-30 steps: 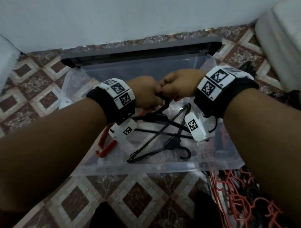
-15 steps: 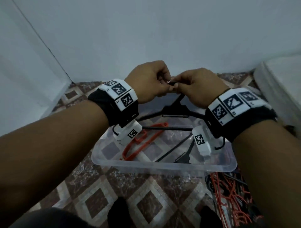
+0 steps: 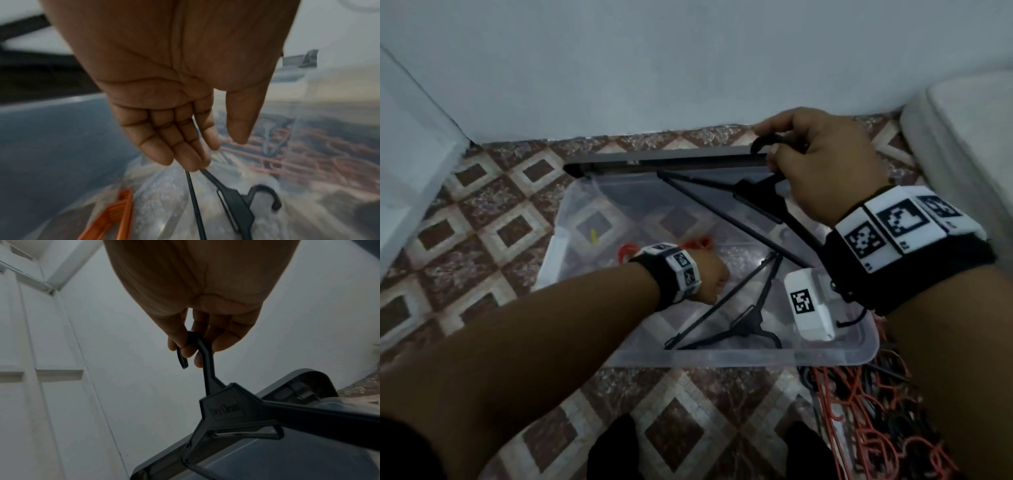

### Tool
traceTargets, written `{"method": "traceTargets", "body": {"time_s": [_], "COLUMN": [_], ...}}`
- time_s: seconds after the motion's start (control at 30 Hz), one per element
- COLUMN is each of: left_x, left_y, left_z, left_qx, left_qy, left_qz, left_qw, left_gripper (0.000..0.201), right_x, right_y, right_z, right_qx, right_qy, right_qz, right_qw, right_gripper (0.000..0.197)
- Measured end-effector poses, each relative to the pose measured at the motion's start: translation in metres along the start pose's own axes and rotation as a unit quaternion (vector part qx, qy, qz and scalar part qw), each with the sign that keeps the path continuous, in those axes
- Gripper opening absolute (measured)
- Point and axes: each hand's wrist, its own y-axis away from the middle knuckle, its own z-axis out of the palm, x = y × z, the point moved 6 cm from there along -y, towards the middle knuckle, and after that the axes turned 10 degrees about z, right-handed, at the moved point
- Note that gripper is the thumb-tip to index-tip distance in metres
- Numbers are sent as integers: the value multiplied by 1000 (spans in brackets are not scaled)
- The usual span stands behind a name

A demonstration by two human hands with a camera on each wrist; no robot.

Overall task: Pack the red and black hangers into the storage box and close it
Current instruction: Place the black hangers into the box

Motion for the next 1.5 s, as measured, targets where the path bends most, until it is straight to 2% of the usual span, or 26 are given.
{"method": "traceTargets", "body": {"time_s": [0.17,0.27,0.37,0.53,0.8,0.97,1.07,1.23,1.37,1.43,1.5], "left_x": [-2,2,3,6,11,7,6,8,2,-5,-17], "left_y": [-73,-101,-117,-124,-119,-123,-124,-129,-119,-103,-83], "left_z": [52,86,111,137,133,129,129,129,112,92,70], "left_qx": [-19,-115,-142,-178,-181,-159,-148,-128,-119,-92,-45], "left_qy": [-1,-47,-90,-93,-105,-74,-93,-97,-83,-55,-28], "left_qz": [11,51,45,46,41,19,16,21,6,-15,-29], "left_qw": [1000,991,985,979,977,984,984,987,989,994,998], "left_gripper": [31,28,21,21,23,26,21,26,19,19,30], "right_x": [20,27,30,32,34,35,37,40,38,35,32], "right_y": [-5,-8,-13,-19,-13,-10,-12,-12,-14,-14,-14], "right_z": [-1,-4,-8,-18,-24,-28,-28,-28,-28,-29,-28], "right_qx": [2,7,8,33,36,36,31,25,37,44,40], "right_qy": [-2,-8,-37,-45,-42,-45,-45,-56,-60,-71,-69], "right_qz": [10,10,11,4,20,14,17,19,15,13,16], "right_qw": [1000,1000,999,998,998,998,998,998,997,996,997], "right_gripper": [25,24,23,24,24,25,26,26,24,21,19]}}
